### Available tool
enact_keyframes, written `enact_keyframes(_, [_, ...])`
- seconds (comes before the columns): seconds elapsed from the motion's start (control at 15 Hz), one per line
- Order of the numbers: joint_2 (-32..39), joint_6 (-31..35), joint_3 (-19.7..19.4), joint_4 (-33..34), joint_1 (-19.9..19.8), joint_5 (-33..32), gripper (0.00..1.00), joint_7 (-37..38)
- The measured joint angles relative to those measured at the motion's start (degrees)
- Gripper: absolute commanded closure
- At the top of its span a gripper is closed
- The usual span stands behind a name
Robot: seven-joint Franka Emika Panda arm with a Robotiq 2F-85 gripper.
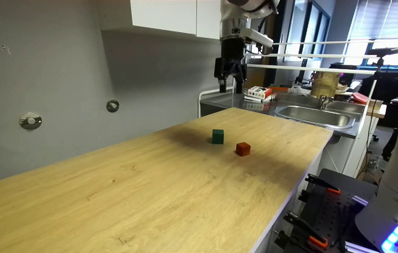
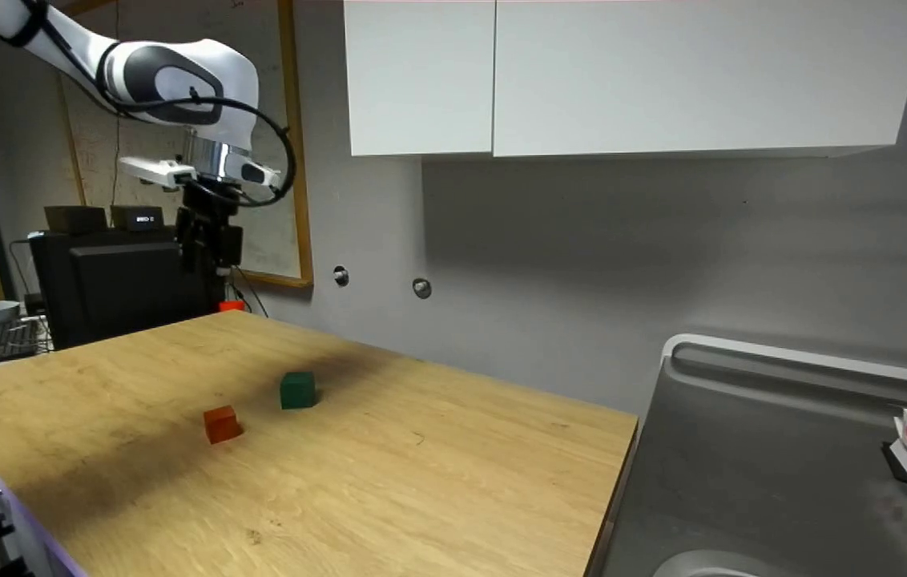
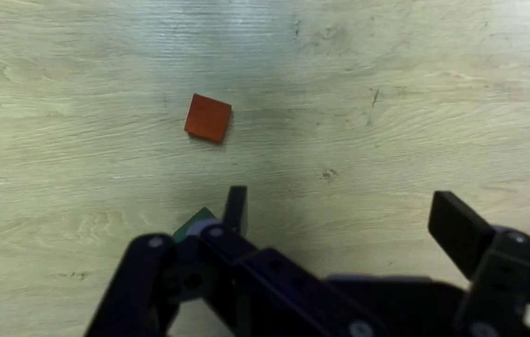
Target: Put the orange block on the green block
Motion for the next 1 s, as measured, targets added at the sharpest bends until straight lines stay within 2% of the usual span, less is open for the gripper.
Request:
enact_keyframes(0.4, [6.75, 7.64, -1.28, -5.22, -2.34, 5.47, 0.00, -0.29])
enact_keyframes(1.0, [13.67, 12.04, -2.02, -12.45, -5.28, 13.95, 0.00, -0.53])
